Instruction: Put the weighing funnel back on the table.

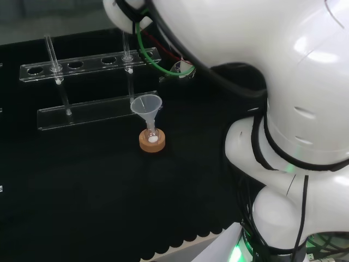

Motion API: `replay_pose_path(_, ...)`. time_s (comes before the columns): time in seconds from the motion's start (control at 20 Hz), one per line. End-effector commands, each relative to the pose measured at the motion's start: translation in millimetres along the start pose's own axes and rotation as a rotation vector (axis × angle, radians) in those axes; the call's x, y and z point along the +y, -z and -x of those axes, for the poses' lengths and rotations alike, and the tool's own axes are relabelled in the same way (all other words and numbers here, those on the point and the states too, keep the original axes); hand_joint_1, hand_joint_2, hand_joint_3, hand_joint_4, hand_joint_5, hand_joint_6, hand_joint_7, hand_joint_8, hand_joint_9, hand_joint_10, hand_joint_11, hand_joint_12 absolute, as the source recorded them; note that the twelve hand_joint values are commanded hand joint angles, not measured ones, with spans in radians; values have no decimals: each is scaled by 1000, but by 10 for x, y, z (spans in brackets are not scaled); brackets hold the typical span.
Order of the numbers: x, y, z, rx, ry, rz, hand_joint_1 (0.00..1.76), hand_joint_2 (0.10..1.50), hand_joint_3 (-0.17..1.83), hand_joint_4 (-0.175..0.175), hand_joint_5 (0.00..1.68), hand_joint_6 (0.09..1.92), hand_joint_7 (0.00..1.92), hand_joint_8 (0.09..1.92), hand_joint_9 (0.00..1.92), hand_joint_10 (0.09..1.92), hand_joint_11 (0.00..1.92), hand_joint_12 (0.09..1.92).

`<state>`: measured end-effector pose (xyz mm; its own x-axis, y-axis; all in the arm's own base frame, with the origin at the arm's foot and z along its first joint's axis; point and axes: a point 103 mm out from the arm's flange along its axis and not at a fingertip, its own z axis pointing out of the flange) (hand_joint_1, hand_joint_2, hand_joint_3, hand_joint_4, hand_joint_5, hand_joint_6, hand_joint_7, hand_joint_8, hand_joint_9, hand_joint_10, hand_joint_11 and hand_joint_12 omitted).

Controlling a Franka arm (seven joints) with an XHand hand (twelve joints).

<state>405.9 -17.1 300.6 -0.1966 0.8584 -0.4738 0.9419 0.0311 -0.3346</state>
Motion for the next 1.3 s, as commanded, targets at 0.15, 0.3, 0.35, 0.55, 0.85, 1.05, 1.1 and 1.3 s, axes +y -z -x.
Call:
replay_pose_path(0.15,102,-181,65,158,6,38,1102,623,786,175,1192,878,416,645,774,504,481,1255)
replay_pose_path(0.3,150,-276,126,218,6,53,1101,623,786,175,1191,880,416,645,774,505,481,1256)
replay_pose_path(0.35,173,-317,154,237,2,57,1101,624,786,175,1191,881,417,645,774,505,481,1256)
replay_pose_path(0.55,278,-477,249,293,-12,65,1101,624,786,175,1189,883,417,646,775,506,480,1256)
replay_pose_path(0.85,515,-743,364,357,-26,63,1100,626,785,175,1187,887,418,646,776,507,480,1257)
replay_pose_path(1.05,718,-918,428,389,-32,47,1100,627,785,175,1185,889,419,647,778,509,485,1259)
replay_pose_path(1.1,769,-958,443,392,-33,44,1100,627,785,175,1185,890,419,647,778,509,487,1260)
replay_pose_path(1.3,968,-1130,508,414,-37,38,1099,627,784,175,1184,892,420,648,779,510,494,1261)
